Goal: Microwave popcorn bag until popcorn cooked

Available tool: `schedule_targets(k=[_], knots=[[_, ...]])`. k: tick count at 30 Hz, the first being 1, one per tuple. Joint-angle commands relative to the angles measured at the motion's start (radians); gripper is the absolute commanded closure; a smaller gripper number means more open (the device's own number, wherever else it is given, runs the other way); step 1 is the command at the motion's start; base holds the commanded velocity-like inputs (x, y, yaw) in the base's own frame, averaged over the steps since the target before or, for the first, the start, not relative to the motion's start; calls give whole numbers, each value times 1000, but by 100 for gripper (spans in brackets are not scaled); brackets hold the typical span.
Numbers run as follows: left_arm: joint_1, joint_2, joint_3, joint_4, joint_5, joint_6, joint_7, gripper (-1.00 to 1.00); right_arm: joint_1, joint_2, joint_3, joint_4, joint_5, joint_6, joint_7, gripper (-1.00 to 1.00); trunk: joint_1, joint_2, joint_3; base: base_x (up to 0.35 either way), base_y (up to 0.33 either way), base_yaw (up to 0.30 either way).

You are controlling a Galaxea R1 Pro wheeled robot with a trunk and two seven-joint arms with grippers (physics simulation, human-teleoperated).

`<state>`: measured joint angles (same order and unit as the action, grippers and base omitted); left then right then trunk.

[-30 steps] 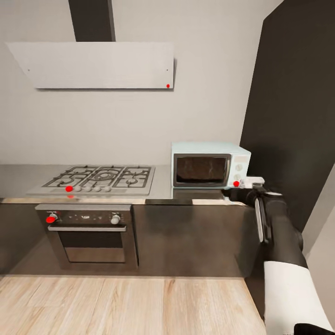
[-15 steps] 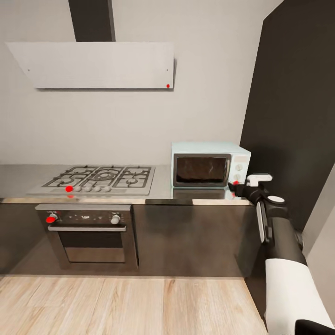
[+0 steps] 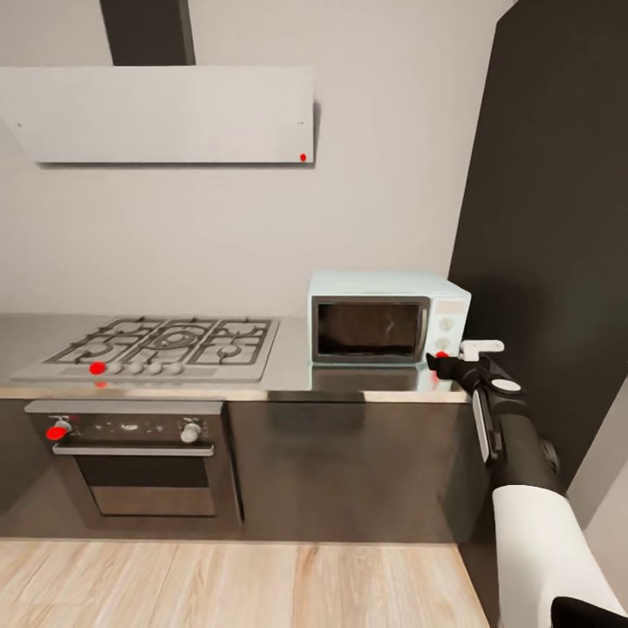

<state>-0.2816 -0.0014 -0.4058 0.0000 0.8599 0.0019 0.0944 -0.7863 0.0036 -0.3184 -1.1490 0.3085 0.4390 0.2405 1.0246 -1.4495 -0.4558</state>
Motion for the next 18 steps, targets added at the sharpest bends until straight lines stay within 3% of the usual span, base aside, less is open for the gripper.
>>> schedule_targets(k=[1, 9, 14, 18], knots=[[-1, 0, -8, 0, 7, 0, 3, -100, -1, 0, -3, 2, 10, 2, 8, -100, 0, 0, -1, 290, -218, 0], [-1, 0, -8, 0, 7, -6, 4, -100, -1, -21, -45, 93, 9, -76, 21, -100, 0, 0, -1, 247, -191, 0], [-1, 0, -8, 0, 7, -7, 4, -100, -1, -22, -47, 145, 9, -83, 21, -100, 0, 0, -1, 23, -18, 0], [-1, 0, -8, 0, 7, -7, 4, -100, -1, -21, -47, 190, 8, -139, 22, -100, 0, 0, -1, 1, -1, 0]])
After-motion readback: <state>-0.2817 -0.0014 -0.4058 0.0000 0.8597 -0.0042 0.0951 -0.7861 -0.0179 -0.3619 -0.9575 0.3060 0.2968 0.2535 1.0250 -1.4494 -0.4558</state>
